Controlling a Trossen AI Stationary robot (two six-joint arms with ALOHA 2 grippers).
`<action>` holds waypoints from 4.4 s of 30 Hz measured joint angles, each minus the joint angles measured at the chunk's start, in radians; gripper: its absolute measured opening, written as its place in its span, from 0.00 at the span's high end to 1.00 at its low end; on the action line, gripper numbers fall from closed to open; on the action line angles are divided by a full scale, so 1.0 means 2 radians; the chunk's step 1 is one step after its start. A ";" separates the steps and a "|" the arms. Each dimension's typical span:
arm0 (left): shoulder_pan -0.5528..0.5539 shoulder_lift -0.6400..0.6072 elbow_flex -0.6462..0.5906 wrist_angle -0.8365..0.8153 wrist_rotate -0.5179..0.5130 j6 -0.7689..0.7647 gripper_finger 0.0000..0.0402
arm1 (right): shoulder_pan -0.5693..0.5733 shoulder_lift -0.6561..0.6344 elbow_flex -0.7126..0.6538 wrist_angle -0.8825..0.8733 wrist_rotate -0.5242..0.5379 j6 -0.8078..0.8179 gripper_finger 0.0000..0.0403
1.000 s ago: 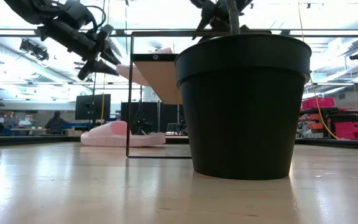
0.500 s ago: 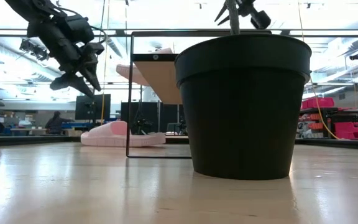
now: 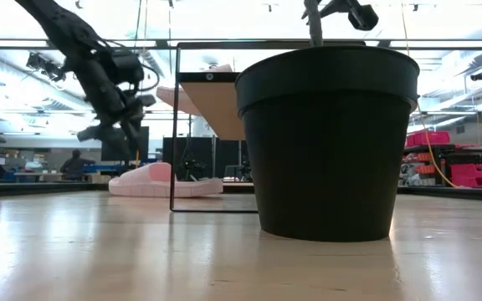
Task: Pick and place slides into the shelf
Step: Put the pink slide on the shelf
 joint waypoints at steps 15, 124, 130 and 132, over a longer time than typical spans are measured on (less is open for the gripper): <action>0.004 0.112 0.000 0.083 0.054 -0.041 0.44 | 0.030 0.000 0.000 0.000 0.000 0.005 0.77; 0.112 -0.074 -0.030 0.138 0.078 -0.064 1.00 | 0.029 0.001 0.000 -0.022 0.056 0.032 0.81; 0.116 -0.146 -0.030 0.140 0.082 -0.105 1.00 | 0.029 0.001 0.000 -0.022 0.057 0.029 0.81; 0.116 -0.166 -0.030 0.145 0.082 -0.123 1.00 | 0.029 0.001 0.000 -0.022 0.057 0.027 0.81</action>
